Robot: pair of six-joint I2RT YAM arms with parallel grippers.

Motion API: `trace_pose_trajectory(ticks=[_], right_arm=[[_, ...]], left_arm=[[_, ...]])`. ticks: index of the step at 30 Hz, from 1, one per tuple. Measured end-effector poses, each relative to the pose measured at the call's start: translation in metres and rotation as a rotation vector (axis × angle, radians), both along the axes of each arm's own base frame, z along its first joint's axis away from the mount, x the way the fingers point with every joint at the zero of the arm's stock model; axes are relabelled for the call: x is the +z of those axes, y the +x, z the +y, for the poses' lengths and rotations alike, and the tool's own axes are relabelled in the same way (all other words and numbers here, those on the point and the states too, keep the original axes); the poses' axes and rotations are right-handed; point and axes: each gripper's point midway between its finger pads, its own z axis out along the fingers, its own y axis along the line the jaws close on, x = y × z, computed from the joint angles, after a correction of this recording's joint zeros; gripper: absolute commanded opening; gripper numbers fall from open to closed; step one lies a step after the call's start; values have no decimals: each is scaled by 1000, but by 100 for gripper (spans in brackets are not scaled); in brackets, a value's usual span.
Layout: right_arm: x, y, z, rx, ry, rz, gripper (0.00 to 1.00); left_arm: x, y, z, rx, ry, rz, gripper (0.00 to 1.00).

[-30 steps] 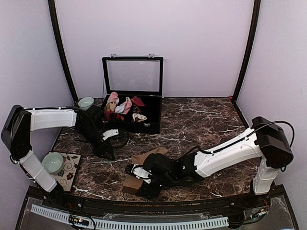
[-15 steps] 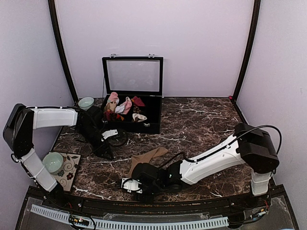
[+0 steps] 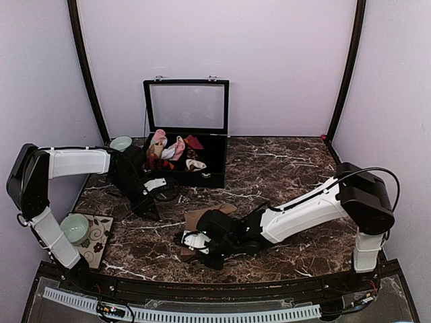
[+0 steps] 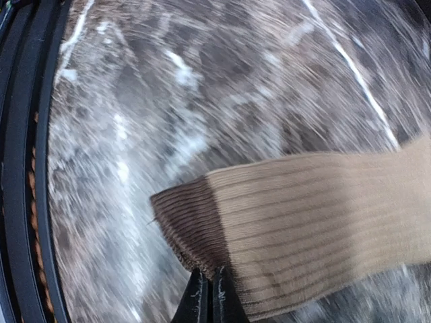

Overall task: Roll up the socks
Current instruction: Adjust the sock at the center of the board.

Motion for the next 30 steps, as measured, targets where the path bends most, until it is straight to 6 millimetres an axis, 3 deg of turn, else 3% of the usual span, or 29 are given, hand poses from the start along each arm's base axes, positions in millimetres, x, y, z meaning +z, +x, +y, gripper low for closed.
trace_pose_trajectory(ticks=[3, 4, 7, 11, 13, 16, 19, 22, 27, 30], right_arm=[[19, 16, -26, -69, 2, 46, 0], [24, 30, -32, -103, 8, 47, 0], [86, 70, -53, -212, 128, 64, 0], [202, 129, -91, -357, 365, -7, 0], [251, 148, -105, -398, 454, -47, 0], [295, 169, -121, -439, 522, -88, 0], [302, 186, -134, -482, 514, -92, 0], [287, 207, -145, -537, 461, -75, 0], [256, 264, -164, -656, 356, -64, 0], [263, 303, -170, -707, 340, -104, 0]], left_arm=[[1, 1, -1, 3, 0, 1, 42], [1, 1, 0, 5, 0, 5, 42], [1, 0, 0, 6, 3, 11, 42], [2, 3, -2, 6, 0, 10, 42], [3, 3, -2, 5, -2, 9, 42], [5, 6, -4, 5, -7, 4, 42], [5, 6, -4, 5, -11, 4, 42], [4, 5, -4, 4, -10, 9, 42], [1, 3, -4, 4, -5, 30, 42], [1, 4, -5, 4, -3, 37, 42]])
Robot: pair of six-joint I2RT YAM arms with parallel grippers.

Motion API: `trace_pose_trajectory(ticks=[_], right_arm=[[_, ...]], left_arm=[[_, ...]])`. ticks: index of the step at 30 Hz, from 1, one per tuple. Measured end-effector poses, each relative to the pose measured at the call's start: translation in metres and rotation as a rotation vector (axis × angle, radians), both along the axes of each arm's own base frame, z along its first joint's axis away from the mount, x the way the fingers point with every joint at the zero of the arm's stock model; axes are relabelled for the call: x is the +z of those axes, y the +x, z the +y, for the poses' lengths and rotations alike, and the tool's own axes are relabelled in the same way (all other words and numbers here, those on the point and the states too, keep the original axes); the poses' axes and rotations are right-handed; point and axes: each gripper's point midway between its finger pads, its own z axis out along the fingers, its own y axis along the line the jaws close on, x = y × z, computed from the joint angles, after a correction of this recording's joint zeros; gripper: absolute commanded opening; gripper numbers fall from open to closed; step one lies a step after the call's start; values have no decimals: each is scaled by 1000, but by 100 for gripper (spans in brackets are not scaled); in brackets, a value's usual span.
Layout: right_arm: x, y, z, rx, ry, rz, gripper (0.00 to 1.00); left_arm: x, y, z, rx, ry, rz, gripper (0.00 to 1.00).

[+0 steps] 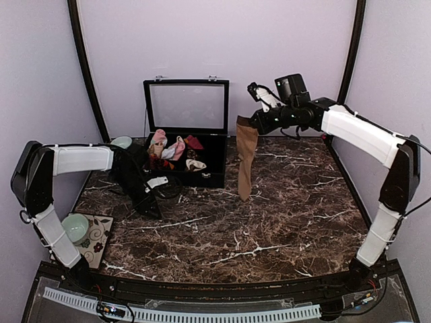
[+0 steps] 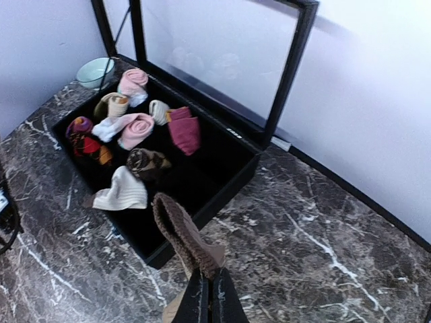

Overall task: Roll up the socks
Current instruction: Adjust the sock at the center of the board.

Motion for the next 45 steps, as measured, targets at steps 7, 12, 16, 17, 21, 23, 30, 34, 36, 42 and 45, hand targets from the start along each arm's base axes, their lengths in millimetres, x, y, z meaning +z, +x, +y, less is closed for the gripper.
trace_pose_trajectory(ticks=[7, 12, 16, 17, 21, 23, 30, 34, 36, 42, 45], right_arm=[[56, 44, -1, -38, 33, -136, 0], [23, 8, 23, 94, 33, -74, 0], [-91, -63, 51, 249, -35, 151, 0], [-129, -89, 55, 283, -60, 230, 0], [-251, -201, 38, 371, -162, 532, 0], [-266, -239, 42, 426, -152, 593, 0], [-264, -289, 74, 499, -23, 644, 0], [-264, -292, 77, 446, 52, 708, 0], [-264, -291, 80, 419, 79, 735, 0], [-266, -287, 82, 325, 162, 840, 0], [-268, -287, 78, 289, 212, 888, 0]], left_arm=[[12, 12, -6, 12, -22, -28, 42], [17, 16, -9, 15, -35, -37, 43], [17, 15, -10, 14, -38, -36, 43], [17, 15, -10, 14, -39, -35, 44], [18, 14, -11, 7, -48, -32, 50], [18, 12, -11, -1, -52, -26, 51], [22, -2, -19, -75, -103, -8, 56], [21, -25, -32, -168, -122, -14, 56], [21, -42, -45, -244, -124, -19, 56], [19, -83, -86, -452, -138, -42, 53], [14, -92, -102, -522, -143, -56, 50]])
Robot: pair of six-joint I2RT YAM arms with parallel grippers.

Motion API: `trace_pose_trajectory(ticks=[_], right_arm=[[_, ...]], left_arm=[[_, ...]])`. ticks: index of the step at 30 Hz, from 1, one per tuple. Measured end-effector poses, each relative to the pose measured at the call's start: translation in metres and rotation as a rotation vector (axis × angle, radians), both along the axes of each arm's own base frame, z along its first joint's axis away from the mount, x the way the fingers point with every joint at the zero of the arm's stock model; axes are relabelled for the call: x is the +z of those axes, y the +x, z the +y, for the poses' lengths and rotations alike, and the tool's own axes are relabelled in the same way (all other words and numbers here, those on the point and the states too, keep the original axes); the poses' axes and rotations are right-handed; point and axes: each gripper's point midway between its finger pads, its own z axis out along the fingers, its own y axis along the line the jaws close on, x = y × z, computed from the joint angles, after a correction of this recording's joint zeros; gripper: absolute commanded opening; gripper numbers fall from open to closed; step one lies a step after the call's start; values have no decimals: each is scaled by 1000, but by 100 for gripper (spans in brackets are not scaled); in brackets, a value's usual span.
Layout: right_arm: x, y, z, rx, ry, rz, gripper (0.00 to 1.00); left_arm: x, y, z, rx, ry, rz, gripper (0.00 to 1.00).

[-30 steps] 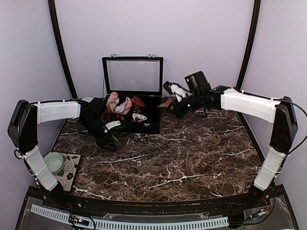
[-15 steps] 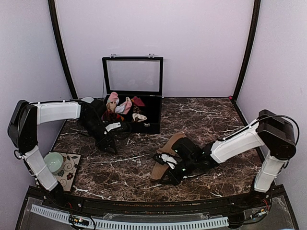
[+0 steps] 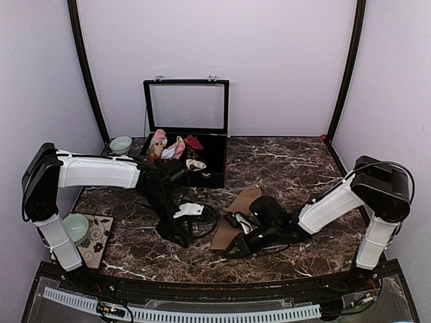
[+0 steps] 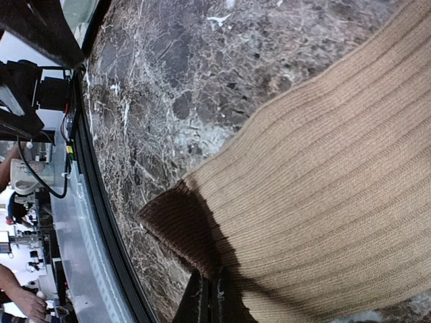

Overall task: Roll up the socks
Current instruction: Adjust the sock at the center of the board, then roll the sock at the center of the board.

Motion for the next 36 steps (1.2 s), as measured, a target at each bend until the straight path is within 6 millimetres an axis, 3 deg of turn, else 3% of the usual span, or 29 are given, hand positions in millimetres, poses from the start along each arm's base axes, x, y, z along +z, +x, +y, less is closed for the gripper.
trace_pose_trajectory(ticks=[12, 20, 25, 28, 32, 36], right_arm=[[-2, 0, -6, -65, 68, 120, 0], [-2, -1, -6, -67, 78, 141, 0], [-2, -2, -6, -61, 82, 147, 3], [-2, -1, -6, -64, 82, 149, 4], [-2, -1, -6, -65, 82, 149, 4], [-2, -1, -6, -63, 82, 147, 6]], left_arm=[[-22, -17, -75, -215, -37, -116, 36], [-35, -14, -88, -223, -35, -172, 23], [-37, -9, -92, -205, -39, -190, 6], [-43, -8, -91, -199, -23, -181, 8], [-50, -9, -89, -190, -2, -166, 23], [-53, -9, -86, -183, 15, -161, 22]])
